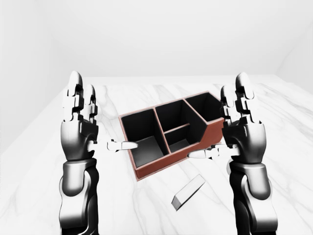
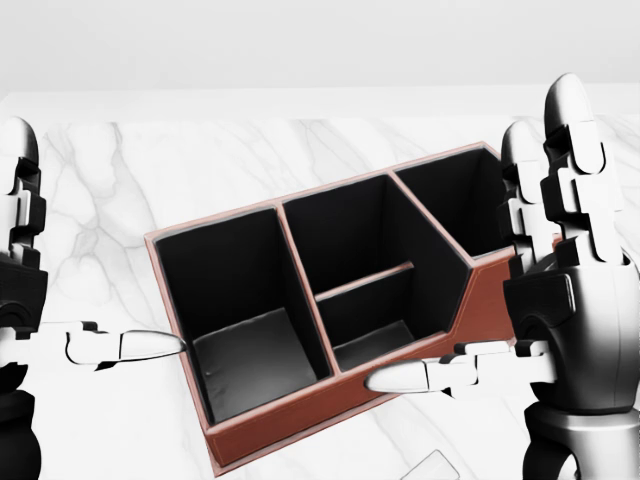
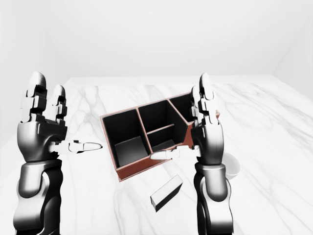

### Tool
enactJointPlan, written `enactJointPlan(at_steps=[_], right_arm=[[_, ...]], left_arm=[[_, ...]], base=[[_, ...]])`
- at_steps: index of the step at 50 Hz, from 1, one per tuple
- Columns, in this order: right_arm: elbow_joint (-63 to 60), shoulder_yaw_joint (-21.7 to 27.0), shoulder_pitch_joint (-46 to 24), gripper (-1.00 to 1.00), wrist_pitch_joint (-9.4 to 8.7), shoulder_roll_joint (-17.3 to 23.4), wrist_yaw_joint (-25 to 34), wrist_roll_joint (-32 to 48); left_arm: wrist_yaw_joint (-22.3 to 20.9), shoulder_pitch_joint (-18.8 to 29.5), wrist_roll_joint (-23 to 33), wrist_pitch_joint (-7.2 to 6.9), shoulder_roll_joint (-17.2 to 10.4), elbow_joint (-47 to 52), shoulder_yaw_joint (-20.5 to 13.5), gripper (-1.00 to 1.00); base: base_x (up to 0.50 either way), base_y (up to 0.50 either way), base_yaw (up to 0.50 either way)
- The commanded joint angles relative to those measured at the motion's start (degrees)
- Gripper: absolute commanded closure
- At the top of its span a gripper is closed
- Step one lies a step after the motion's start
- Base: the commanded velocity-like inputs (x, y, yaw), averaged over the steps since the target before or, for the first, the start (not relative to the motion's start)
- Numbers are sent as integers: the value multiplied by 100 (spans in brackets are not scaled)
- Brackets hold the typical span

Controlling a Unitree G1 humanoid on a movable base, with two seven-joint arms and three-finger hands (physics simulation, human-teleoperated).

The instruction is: Pick up the book and place it in the front compartment of the caddy.

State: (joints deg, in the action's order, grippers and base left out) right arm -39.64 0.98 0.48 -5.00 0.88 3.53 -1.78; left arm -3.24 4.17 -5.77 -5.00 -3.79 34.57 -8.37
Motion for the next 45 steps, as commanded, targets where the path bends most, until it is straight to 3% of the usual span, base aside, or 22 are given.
enactJointPlan(at_steps=[1, 45], right_arm=[[-5, 17, -44, -100, 0, 18, -43, 14], [-375, -60, -229, -100, 0, 107, 226, 611]], left_arm=[[-4, -29, 9, 0, 7, 1, 15, -100], [-33, 52, -128, 0, -108, 184, -222, -100]], base=[[48, 0, 0], [0, 0, 0]])
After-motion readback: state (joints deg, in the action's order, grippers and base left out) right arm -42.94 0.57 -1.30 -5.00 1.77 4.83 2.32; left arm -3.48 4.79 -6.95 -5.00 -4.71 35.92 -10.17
